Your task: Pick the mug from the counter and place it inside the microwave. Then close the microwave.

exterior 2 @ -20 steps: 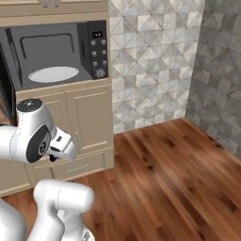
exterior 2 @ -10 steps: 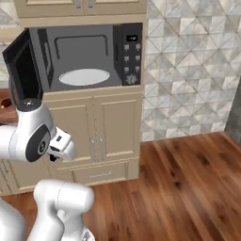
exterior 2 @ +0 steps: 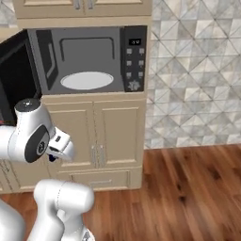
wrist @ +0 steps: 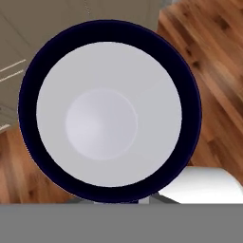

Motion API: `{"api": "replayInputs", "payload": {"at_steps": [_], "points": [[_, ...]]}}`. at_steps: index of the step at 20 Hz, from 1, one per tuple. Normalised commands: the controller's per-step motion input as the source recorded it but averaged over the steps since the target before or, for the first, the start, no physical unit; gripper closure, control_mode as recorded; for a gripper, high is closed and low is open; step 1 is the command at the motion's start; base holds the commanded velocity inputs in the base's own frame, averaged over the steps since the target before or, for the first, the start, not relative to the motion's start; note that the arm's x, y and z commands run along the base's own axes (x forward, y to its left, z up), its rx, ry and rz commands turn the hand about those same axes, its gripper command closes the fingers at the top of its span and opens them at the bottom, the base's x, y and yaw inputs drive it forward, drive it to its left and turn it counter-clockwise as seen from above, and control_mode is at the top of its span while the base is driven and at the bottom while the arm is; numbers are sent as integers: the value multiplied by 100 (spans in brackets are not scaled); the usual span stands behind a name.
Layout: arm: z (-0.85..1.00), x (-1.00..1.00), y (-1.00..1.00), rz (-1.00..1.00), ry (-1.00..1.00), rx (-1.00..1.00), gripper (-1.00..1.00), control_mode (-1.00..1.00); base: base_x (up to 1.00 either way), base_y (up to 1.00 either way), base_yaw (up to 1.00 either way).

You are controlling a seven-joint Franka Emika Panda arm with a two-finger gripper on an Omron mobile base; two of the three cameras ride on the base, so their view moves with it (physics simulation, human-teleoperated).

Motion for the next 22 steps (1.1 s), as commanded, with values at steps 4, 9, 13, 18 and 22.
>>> {"api": "replayInputs", "payload": {"at_steps": [4, 9, 13, 18, 22], "points": [[0, 0, 0, 0, 0, 0, 100, 100, 70, -39, 16], [0, 0, 0, 0, 0, 0, 100, 100, 75, -26, 8], [0, 0, 0, 0, 0, 0, 100, 100, 67, -9, 20], [0, 0, 0, 0, 0, 0, 100, 100, 14, 1, 27], [0, 0, 0, 0, 0, 0, 100, 100, 0, 11, 36]]}}
